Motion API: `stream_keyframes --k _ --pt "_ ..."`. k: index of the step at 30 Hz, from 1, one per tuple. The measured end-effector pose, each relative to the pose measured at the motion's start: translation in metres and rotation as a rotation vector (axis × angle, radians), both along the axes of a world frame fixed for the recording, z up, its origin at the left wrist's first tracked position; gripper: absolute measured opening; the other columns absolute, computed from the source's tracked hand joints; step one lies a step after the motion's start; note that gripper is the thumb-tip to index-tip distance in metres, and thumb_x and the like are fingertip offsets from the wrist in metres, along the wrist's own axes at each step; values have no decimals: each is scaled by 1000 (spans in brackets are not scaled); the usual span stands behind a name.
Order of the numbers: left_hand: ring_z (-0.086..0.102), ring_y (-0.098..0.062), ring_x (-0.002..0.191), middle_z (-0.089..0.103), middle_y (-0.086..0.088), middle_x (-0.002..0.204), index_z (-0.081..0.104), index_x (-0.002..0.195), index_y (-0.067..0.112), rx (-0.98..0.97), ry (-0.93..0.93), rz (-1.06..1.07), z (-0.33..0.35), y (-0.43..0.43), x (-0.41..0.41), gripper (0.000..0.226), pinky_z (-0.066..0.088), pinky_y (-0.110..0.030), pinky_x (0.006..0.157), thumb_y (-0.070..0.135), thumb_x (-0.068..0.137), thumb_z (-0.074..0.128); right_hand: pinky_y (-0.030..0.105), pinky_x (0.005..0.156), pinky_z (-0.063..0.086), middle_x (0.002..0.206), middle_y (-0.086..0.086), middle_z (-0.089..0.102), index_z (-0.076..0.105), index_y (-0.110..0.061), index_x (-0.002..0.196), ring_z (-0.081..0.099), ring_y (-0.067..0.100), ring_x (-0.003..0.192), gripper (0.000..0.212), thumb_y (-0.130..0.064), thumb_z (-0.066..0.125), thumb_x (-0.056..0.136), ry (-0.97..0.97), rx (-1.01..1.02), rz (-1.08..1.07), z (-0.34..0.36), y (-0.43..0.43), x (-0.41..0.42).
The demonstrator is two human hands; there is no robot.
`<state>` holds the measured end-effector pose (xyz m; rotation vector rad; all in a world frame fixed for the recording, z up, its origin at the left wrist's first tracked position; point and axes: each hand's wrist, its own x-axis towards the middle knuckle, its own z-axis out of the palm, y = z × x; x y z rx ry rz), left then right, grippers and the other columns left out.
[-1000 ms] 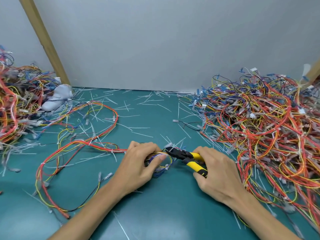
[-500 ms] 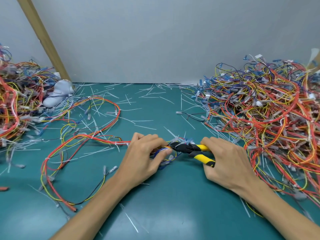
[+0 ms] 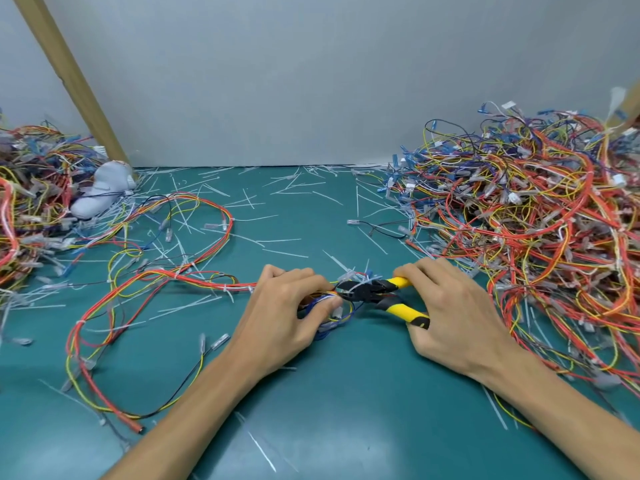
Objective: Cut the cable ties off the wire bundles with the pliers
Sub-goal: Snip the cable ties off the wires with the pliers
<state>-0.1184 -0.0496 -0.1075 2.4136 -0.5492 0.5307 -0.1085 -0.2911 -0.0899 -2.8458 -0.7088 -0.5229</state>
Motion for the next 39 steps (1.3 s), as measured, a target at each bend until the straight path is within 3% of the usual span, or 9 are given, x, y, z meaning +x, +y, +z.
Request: stream_keyframes --k 2,5,9,12,16,22,27,32,39 --pt "42 0 67 53 14 70 64 81 29 -1 5 -1 0 0 0 16 29 -23 76 39 92 57 35 67 47 90 -1 57 60 -18 104 52 24 81 40 -28 52 66 0 9 10 0 0 0" --pt "41 0 67 54 12 70 65 81 29 -3 4 -6 0 0 0 18 30 -24 76 41 92 56 33 52 44 72 -7 52 57 -21 89 50 22 67 31 -33 42 66 -7 13 11 2 1 -1" --pt "41 0 66 55 12 71 65 82 29 15 8 -12 -1 1 0 20 28 -22 76 43 92 55 29 42 36 59 -6 46 51 -24 77 45 20 54 18 -26 54 59 21 16 -19 2 1 -2" --pt "41 1 66 55 13 71 64 81 30 13 7 -18 -1 1 0 19 28 -22 76 42 92 56 28 44 33 63 -5 48 53 -23 80 49 21 58 22 -24 61 59 12 -1 -31 3 0 -2" --pt "41 1 65 52 14 69 62 79 30 -14 12 -27 -1 1 1 21 31 -26 75 43 93 53 31 54 42 78 -7 54 59 -22 95 51 21 73 32 -26 57 63 -6 -11 7 1 0 0" --pt "43 -4 65 51 15 68 60 79 31 -1 37 -36 -2 1 1 25 34 -29 76 49 93 50 27 43 33 59 -6 45 49 -25 76 43 20 53 15 -27 54 62 27 15 -25 1 0 -1" --pt "44 -6 64 51 15 67 59 77 32 -28 44 -35 -2 2 1 24 36 -32 77 46 93 49 31 53 42 76 -6 54 58 -21 92 50 21 70 28 -26 60 64 -17 4 18 0 0 1" --pt "43 -6 62 52 15 67 62 78 30 -6 53 -46 -1 1 2 22 37 -34 76 44 93 53 24 45 28 59 -5 46 47 -25 76 44 20 53 12 -34 47 67 39 15 -21 0 -1 0" --pt "41 -2 60 45 17 63 56 77 29 5 54 -52 -1 2 1 21 32 -31 71 40 94 51 32 54 42 76 -6 54 58 -21 94 50 22 70 27 -31 56 69 -1 1 6 0 0 0"
